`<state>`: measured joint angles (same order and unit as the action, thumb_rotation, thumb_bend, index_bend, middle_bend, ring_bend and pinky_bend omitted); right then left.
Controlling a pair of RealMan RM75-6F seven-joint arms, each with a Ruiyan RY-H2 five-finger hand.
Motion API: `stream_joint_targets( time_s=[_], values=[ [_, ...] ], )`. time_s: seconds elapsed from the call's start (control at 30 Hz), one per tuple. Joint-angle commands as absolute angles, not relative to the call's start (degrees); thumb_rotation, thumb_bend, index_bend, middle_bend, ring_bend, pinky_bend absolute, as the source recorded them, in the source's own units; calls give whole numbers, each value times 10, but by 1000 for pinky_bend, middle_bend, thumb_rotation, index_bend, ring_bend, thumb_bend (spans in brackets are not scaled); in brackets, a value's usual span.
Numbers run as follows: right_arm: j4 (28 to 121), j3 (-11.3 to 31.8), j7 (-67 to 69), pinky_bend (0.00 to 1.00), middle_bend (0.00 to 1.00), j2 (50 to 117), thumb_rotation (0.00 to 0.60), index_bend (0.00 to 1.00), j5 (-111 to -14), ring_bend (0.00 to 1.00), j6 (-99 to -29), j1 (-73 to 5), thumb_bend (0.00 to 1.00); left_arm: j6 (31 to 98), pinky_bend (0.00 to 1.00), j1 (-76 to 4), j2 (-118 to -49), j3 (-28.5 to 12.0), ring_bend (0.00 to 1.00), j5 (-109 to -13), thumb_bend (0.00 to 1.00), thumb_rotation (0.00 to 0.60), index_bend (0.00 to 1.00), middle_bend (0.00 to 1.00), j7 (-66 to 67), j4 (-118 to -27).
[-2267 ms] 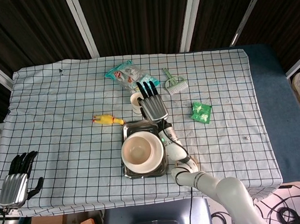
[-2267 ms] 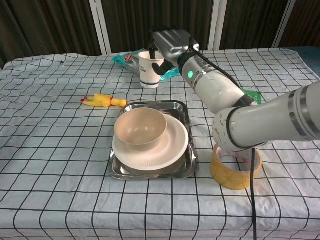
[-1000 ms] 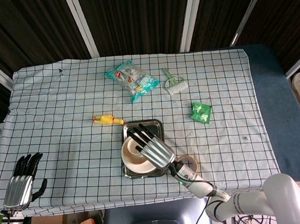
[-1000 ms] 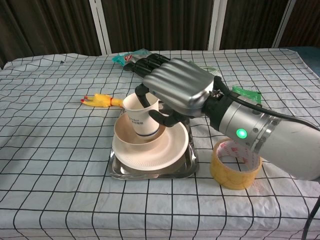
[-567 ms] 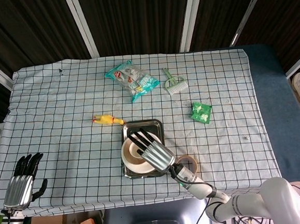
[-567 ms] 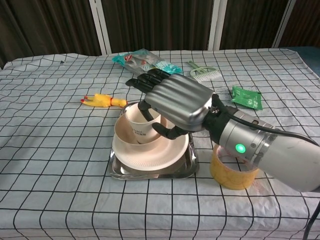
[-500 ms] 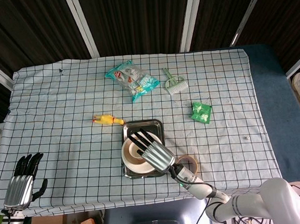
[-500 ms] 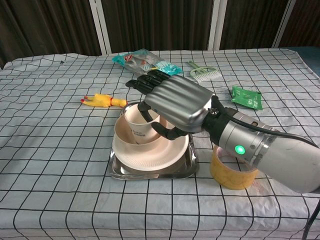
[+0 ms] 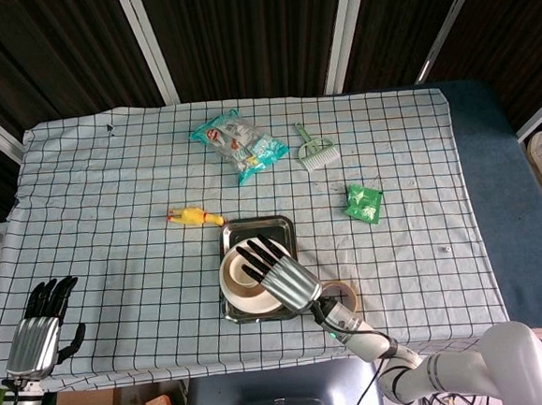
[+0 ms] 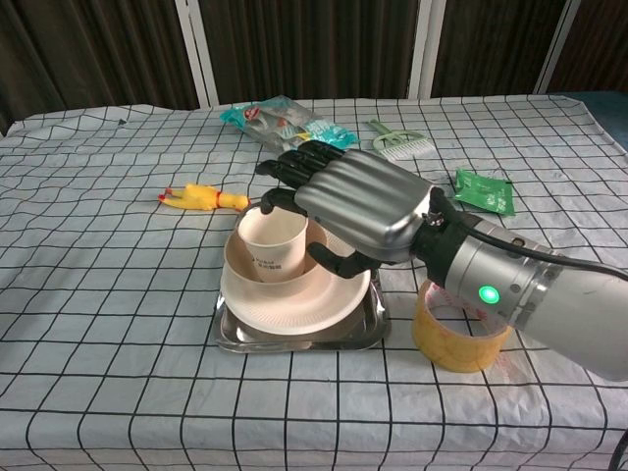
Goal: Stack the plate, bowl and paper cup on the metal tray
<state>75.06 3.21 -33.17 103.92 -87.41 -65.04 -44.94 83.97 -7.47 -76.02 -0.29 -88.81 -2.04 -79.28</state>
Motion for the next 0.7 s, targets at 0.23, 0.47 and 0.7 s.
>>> stream_joint_targets(
  time_s=[0.23,0.47,0.7],
  values=[
    [941,12,-360,0,0,887,600,58,-862,0,-737,-361,416,862,25,-64,-743,2,0,-899,422,600,0,63,-20,-811],
    [1075,-48,-366,0,0,711,600,0,-821,0,-863,-222,412,873,23,-53,-726,7,0,-902,424,600,0,60,0,-831],
    [1009,-85,-237,0,0,676,600,0,-790,0,-938,-102,412,837,9,-58,-716,19,0,-892,423,600,0,54,56,-860]
  ],
)
